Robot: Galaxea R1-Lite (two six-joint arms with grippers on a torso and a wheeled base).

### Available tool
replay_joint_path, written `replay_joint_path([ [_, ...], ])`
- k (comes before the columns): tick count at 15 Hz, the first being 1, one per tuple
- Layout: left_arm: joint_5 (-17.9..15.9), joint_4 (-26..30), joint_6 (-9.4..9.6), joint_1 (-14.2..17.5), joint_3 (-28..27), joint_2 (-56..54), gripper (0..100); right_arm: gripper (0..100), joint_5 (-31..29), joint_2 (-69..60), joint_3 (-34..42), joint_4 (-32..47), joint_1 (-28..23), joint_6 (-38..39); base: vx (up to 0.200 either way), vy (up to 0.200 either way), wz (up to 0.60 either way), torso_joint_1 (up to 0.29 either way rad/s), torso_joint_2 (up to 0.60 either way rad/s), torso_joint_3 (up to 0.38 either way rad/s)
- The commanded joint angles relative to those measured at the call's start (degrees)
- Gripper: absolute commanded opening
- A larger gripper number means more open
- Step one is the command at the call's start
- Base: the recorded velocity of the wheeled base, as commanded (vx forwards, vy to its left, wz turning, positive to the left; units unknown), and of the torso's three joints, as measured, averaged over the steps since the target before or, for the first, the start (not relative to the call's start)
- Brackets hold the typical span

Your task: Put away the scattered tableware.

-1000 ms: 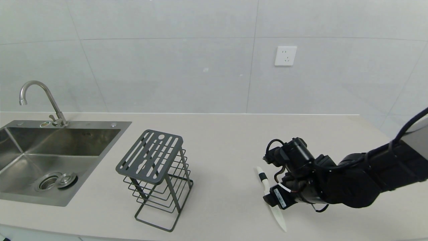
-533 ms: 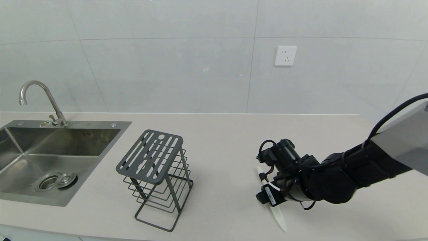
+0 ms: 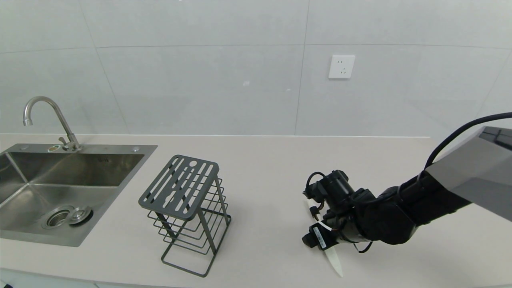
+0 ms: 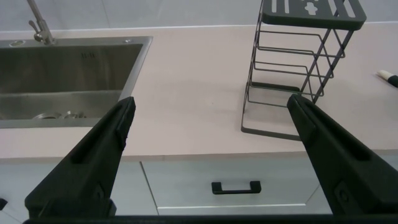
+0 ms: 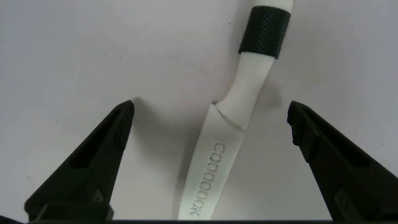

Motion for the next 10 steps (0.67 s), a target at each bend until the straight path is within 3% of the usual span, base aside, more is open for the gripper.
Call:
replay_joint_path([
  [1,0.0,0.0,0.01,0.0,0.0,0.0,100,100,1.4,0.9,0.1,-1.9,-0.7,-1.6,0.000,0.000,0.00,0.000,0.00,0.000],
  [10,0.0,0.0,-0.07,0.0,0.0,0.0,100,100,3.7,1.1,1.2,-3.5,-4.4,-5.1,0.000,0.000,0.00,0.000,0.00,0.000],
])
